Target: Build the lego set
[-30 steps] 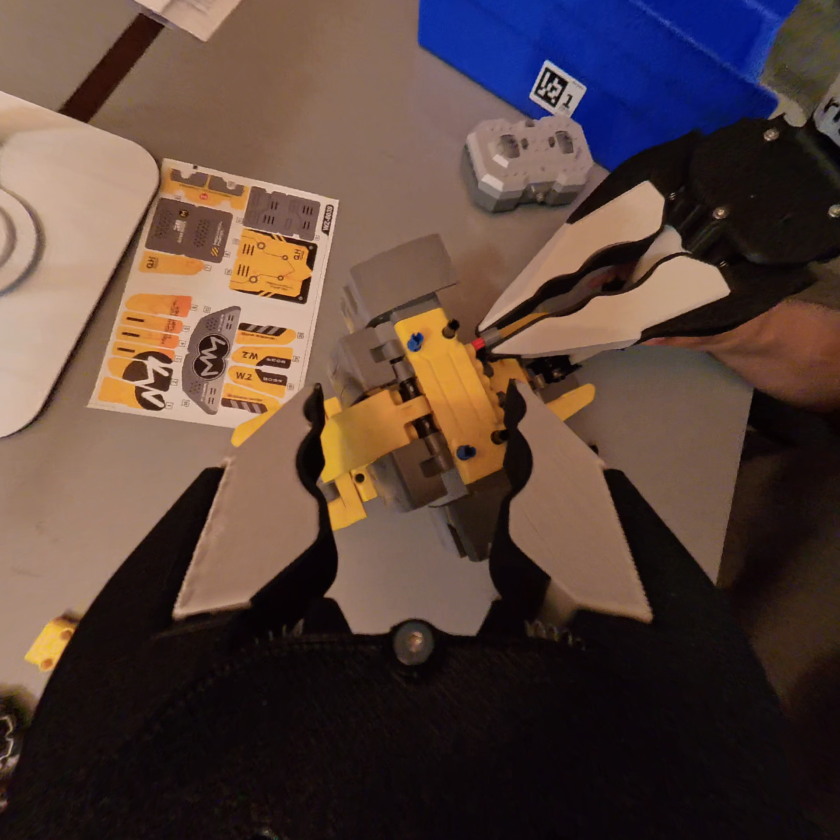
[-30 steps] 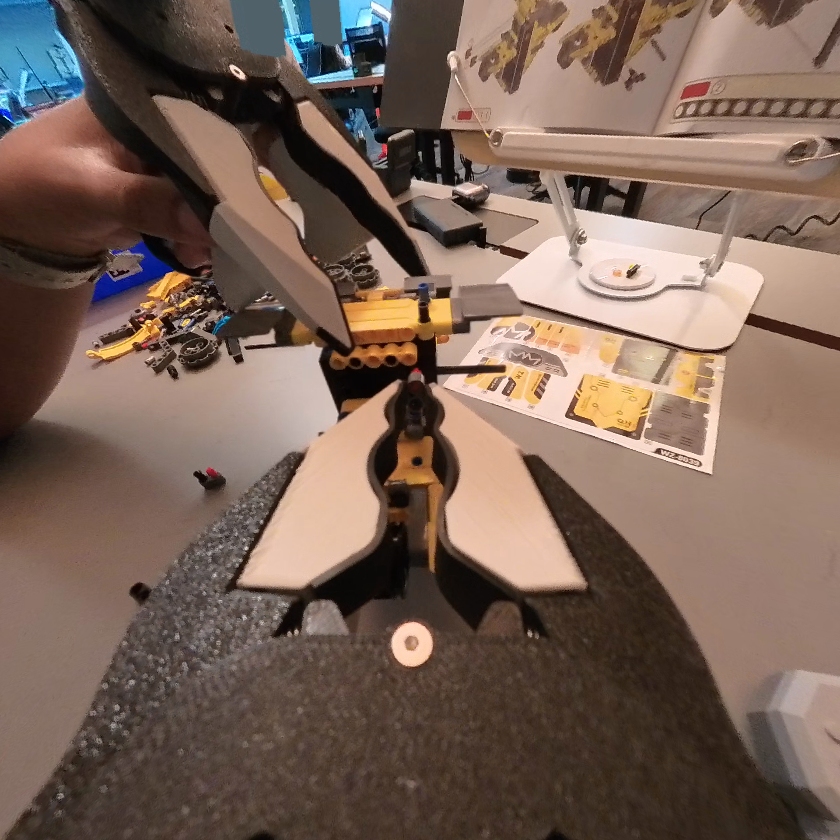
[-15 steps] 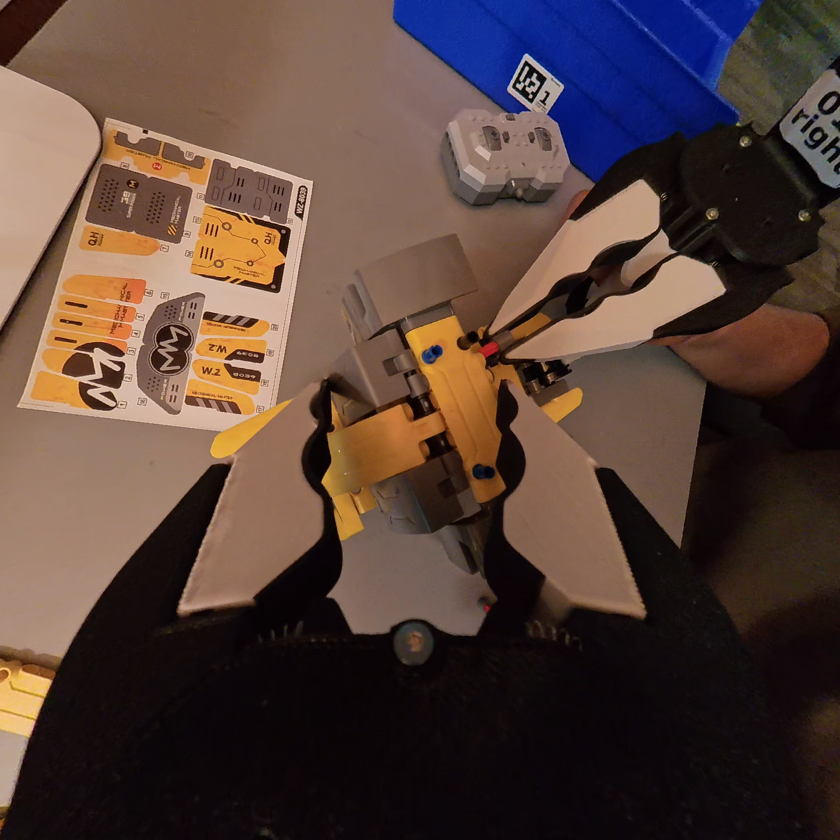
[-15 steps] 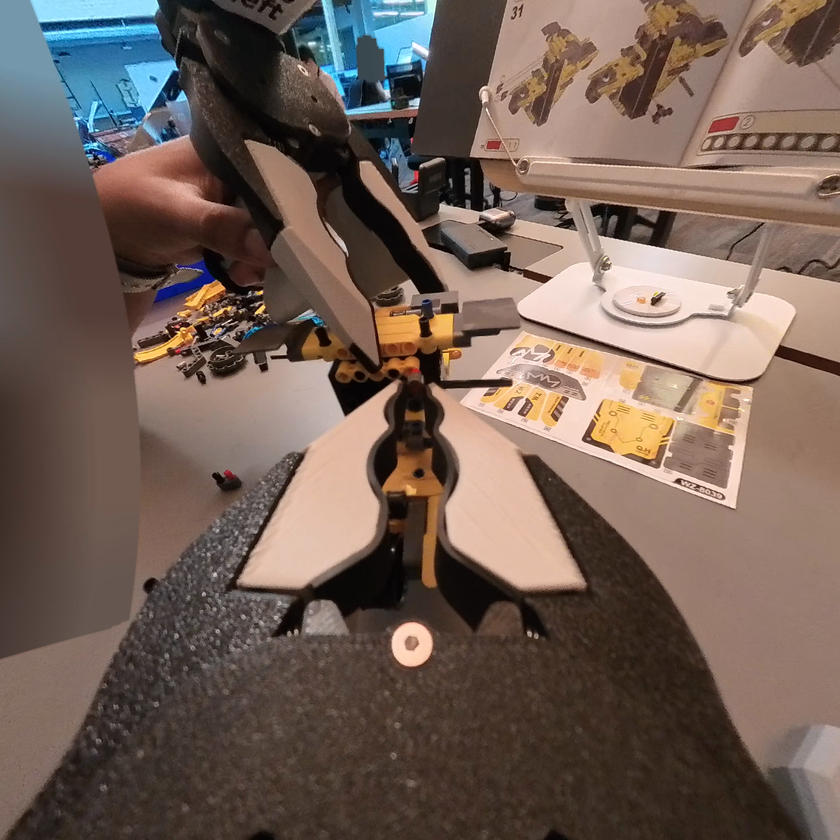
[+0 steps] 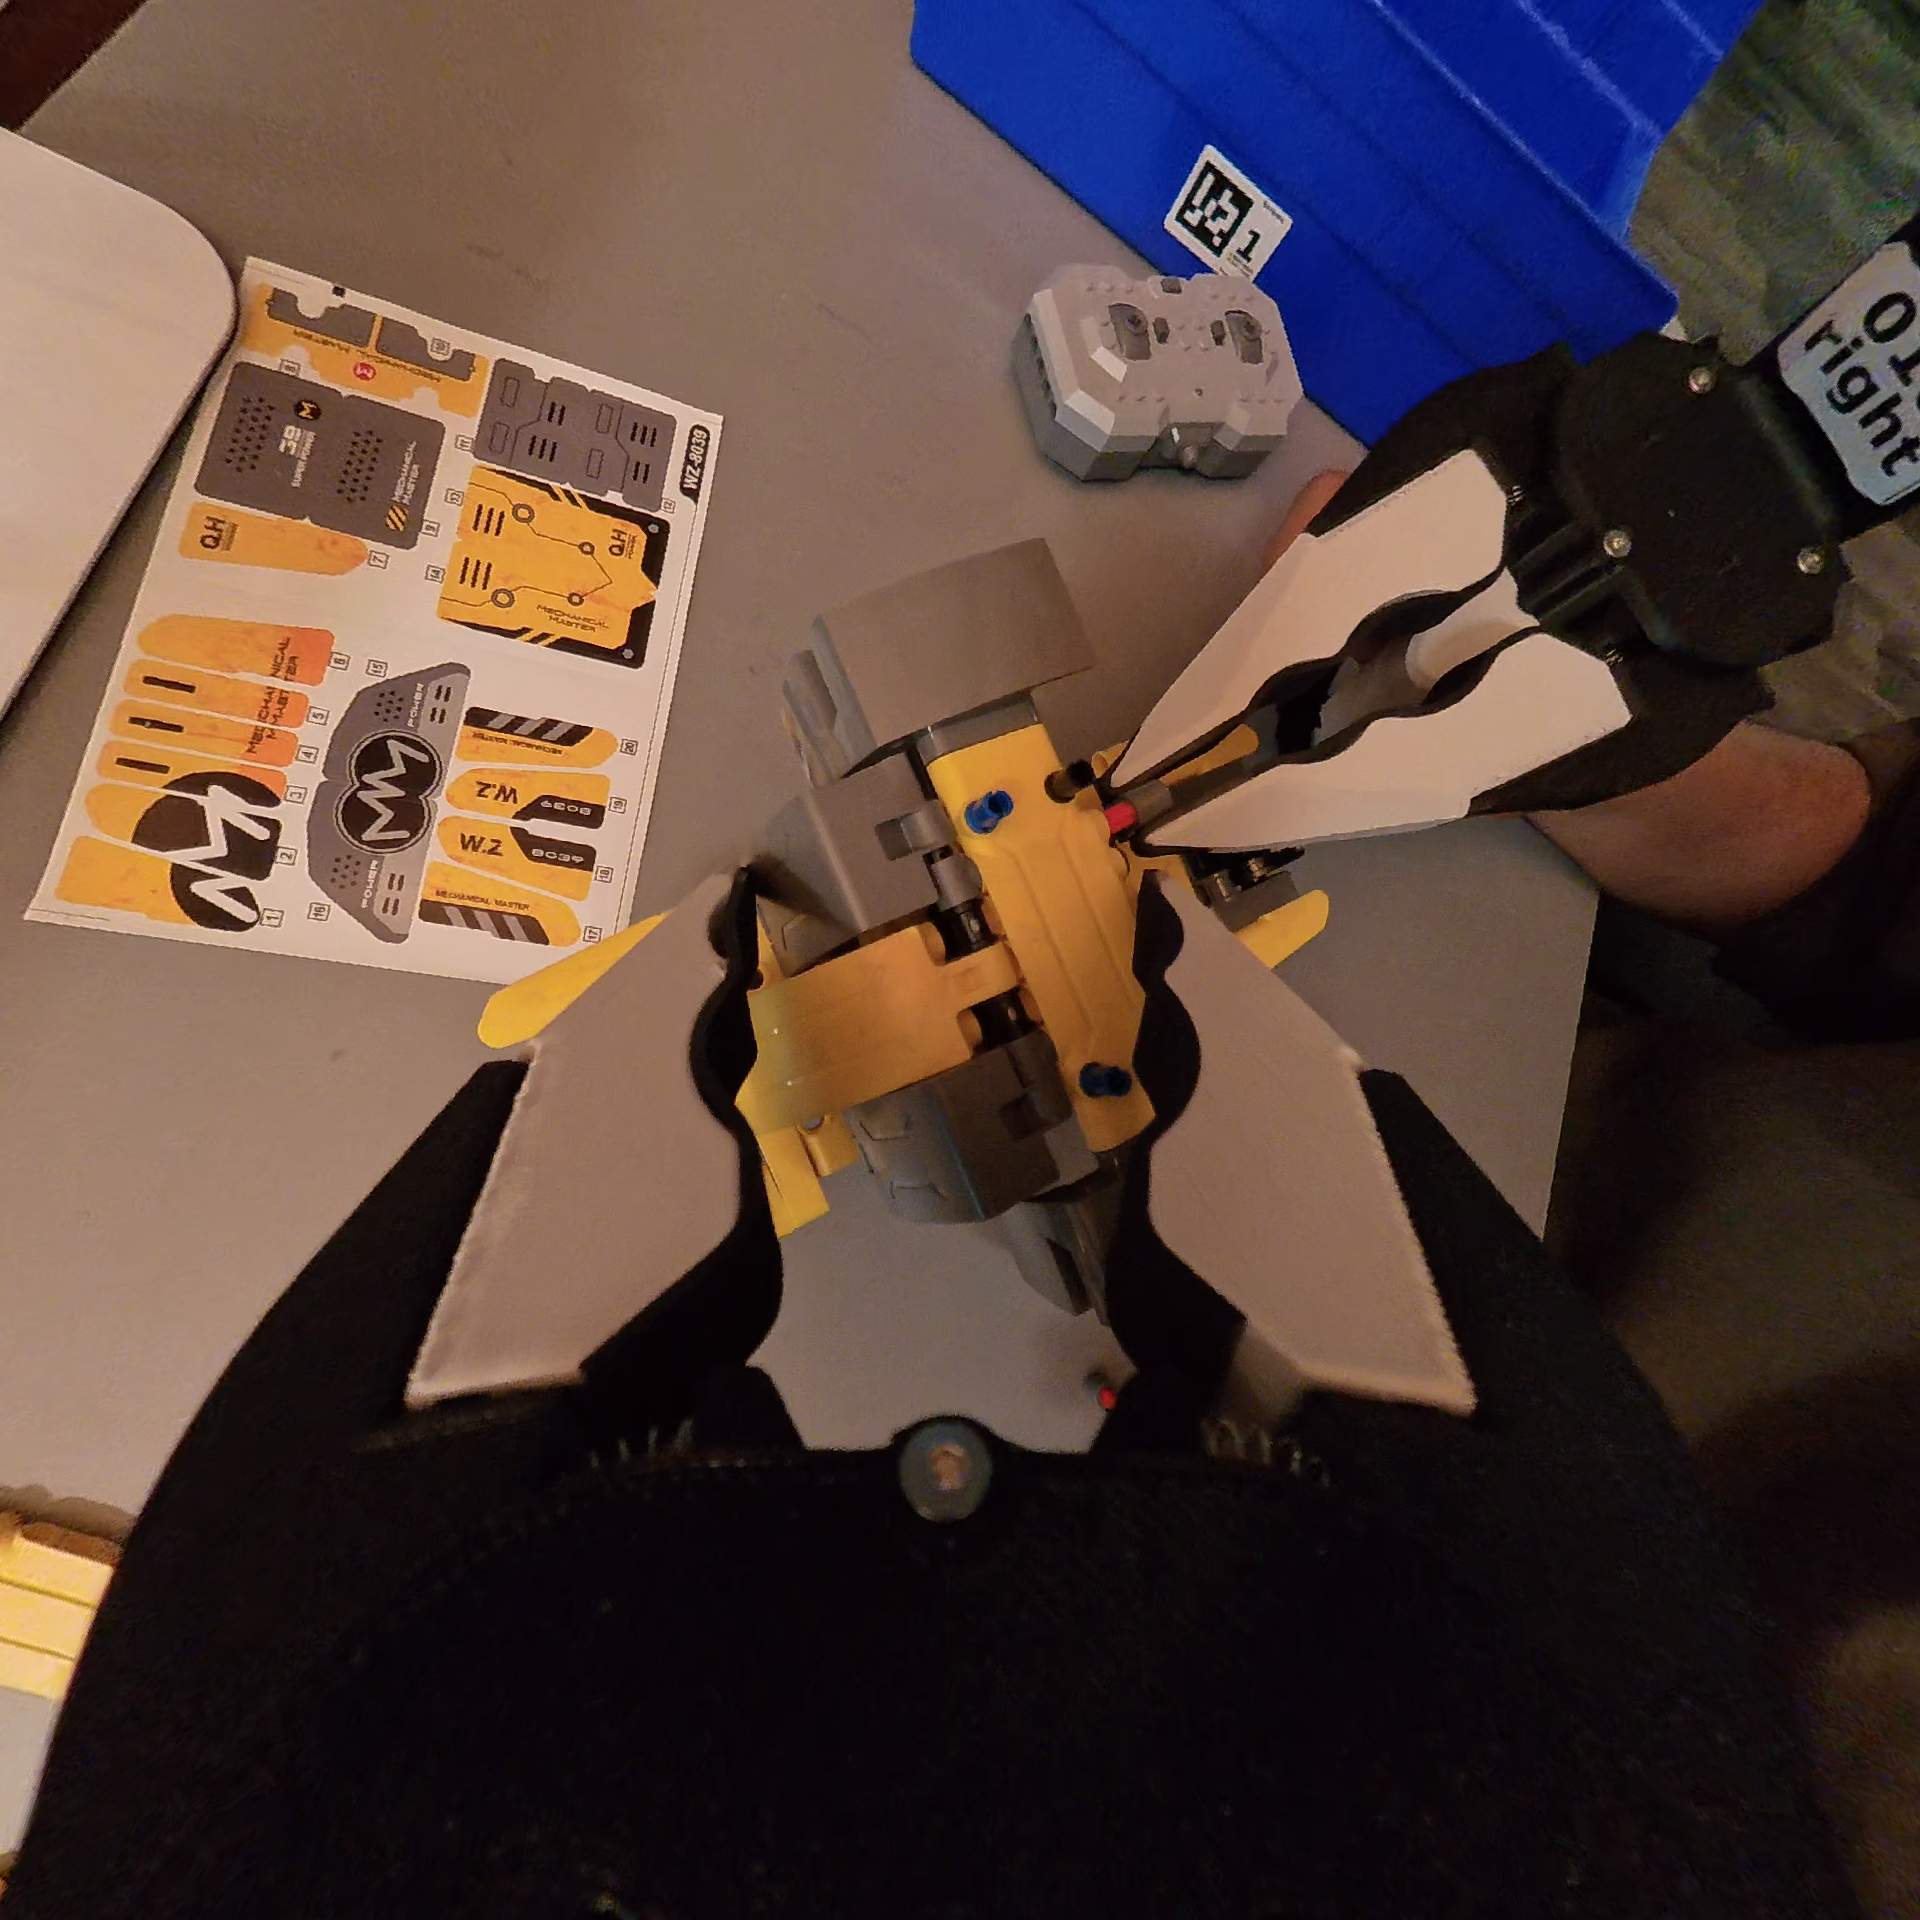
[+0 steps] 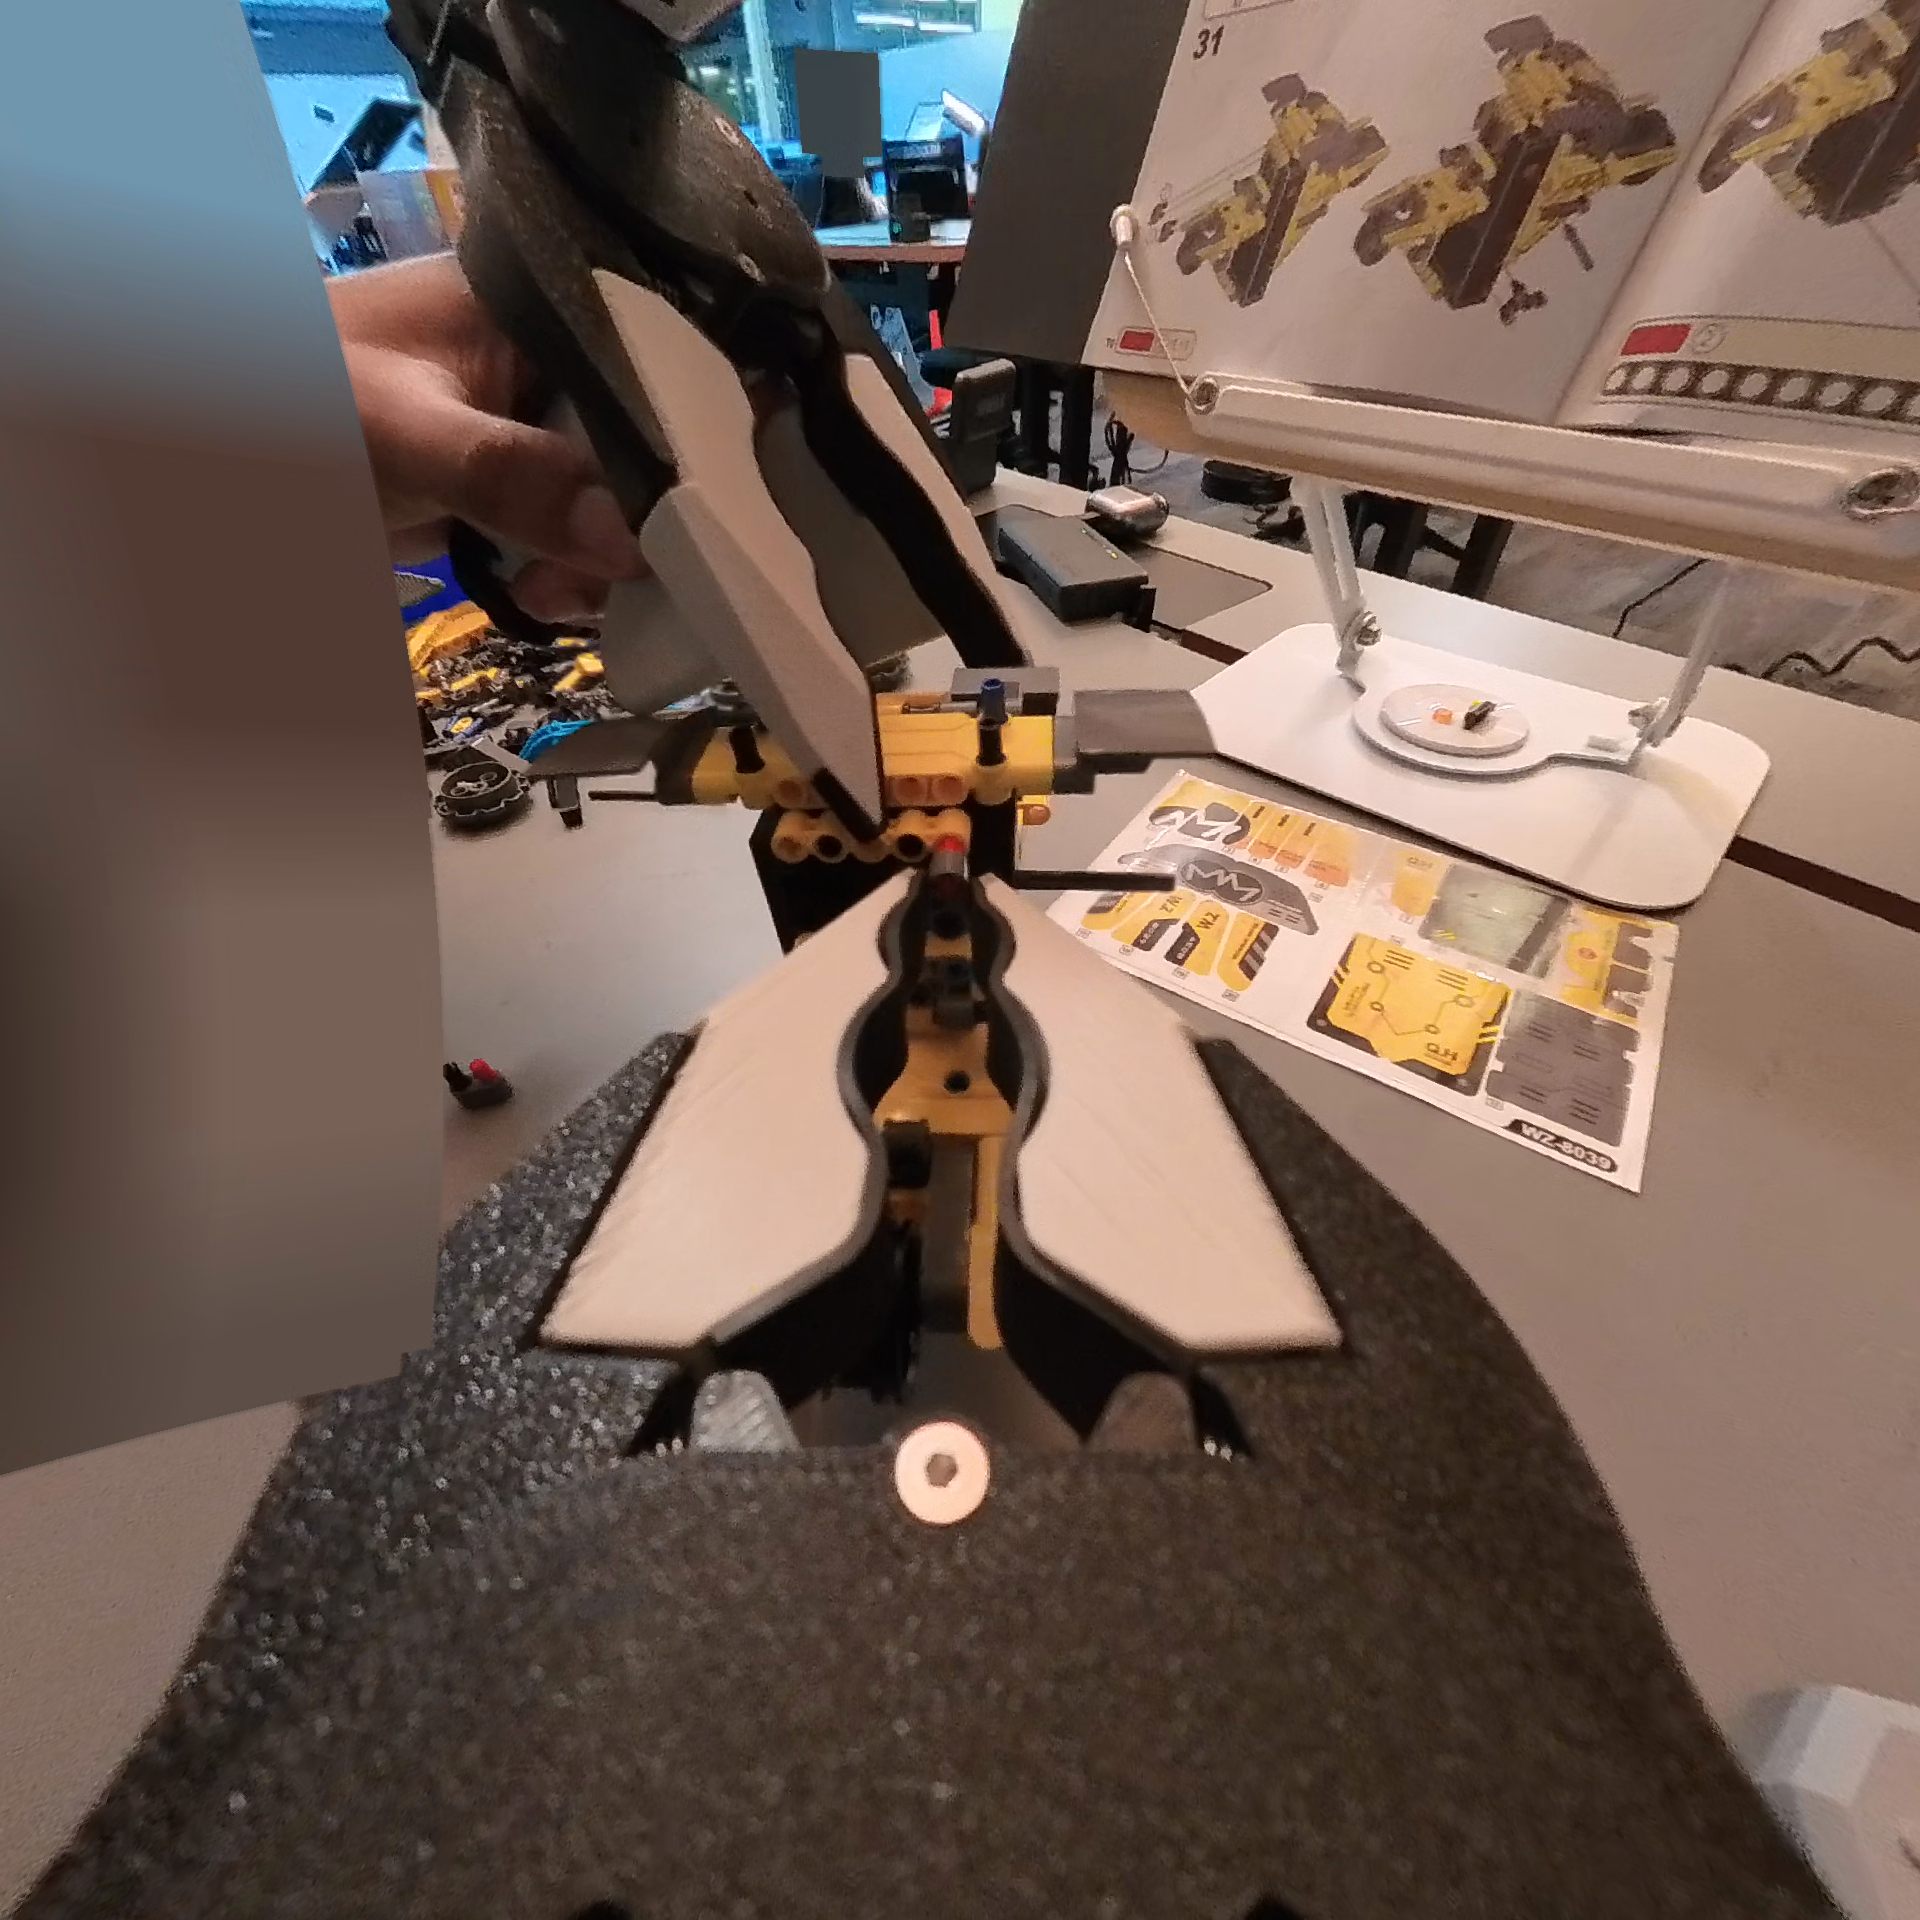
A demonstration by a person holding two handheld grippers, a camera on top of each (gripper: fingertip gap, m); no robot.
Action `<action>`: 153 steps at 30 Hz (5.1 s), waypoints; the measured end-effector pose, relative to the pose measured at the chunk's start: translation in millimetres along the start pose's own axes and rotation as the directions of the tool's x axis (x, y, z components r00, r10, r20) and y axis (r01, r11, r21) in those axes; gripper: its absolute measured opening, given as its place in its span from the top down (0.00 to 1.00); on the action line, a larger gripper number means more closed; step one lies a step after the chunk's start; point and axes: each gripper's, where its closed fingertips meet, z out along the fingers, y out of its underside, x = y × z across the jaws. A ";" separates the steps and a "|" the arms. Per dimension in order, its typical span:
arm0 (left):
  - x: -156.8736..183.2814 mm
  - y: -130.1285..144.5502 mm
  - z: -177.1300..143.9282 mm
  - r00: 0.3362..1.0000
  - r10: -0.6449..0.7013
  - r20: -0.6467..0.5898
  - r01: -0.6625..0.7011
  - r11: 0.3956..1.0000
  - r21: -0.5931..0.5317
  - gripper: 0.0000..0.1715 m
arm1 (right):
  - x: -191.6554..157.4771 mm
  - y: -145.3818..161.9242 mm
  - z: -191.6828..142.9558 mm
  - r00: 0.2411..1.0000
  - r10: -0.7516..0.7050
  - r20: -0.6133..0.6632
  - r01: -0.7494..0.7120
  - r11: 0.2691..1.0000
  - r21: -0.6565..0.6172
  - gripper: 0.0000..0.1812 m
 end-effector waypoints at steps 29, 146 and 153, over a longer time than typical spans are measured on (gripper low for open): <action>0.4 -0.8 1.5 0.999 -0.015 -0.031 0.015 1.000 0.008 0.60 | 1.9 10.7 -1.3 0.996 -0.052 0.071 0.070 0.956 -0.285 0.96; -1.0 -4.7 5.2 1.000 0.022 0.018 -0.023 1.000 0.010 0.60 | -22.4 138.2 -127.2 0.997 -0.068 0.023 0.050 0.434 -0.900 0.95; -2.3 -4.8 4.6 1.000 0.014 0.007 -0.014 1.000 0.014 0.60 | -25.0 122.6 -124.6 0.998 -0.051 0.025 0.048 0.536 -0.843 0.87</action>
